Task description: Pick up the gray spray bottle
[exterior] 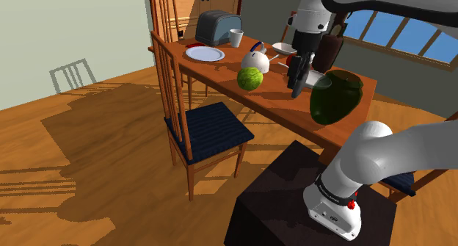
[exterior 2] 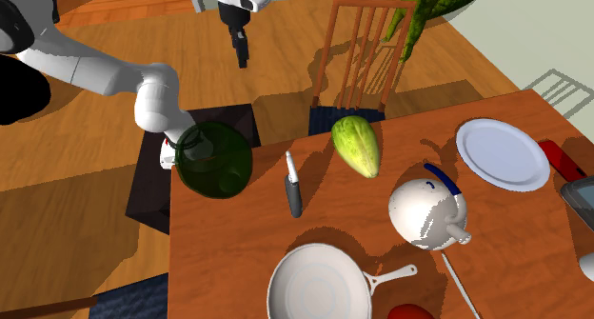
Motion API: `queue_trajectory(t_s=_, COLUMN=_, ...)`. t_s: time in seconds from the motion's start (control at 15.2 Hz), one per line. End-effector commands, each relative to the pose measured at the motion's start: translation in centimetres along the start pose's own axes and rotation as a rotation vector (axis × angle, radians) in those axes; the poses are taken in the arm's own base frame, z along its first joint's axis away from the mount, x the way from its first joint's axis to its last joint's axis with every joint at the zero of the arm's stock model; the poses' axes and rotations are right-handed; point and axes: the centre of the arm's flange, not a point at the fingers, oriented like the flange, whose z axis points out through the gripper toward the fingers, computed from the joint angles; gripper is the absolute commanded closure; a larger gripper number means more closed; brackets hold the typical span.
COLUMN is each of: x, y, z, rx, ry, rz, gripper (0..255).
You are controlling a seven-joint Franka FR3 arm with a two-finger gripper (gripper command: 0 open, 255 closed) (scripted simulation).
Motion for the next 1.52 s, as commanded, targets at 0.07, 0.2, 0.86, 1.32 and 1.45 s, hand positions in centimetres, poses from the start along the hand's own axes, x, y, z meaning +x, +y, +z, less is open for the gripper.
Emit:
queue_trajectory(t_s=0.07, x=-0.5, y=0.8, z=0.6, rx=-0.016, ry=-0.011, rz=-0.043, gripper=0)
queue_trajectory(t_s=0.2, x=-1.3, y=2.4, z=1.6, rx=-0.047, ry=-0.034, rz=-0.130, gripper=0)
queue_trajectory(t_s=0.86, x=-3.5, y=11.7, z=6.0, rx=-0.205, ry=-0.149, rz=-0.565, gripper=0)
queue_trajectory(t_s=1.32, x=-2.8, y=18.7, z=8.0, rx=-0.315, ry=-0.230, rz=-0.870, gripper=0)
queue_trajectory(t_s=1.45, x=-2.3, y=20.7, z=8.5, rx=-0.347, ry=-0.253, rz=-0.957, gripper=0)
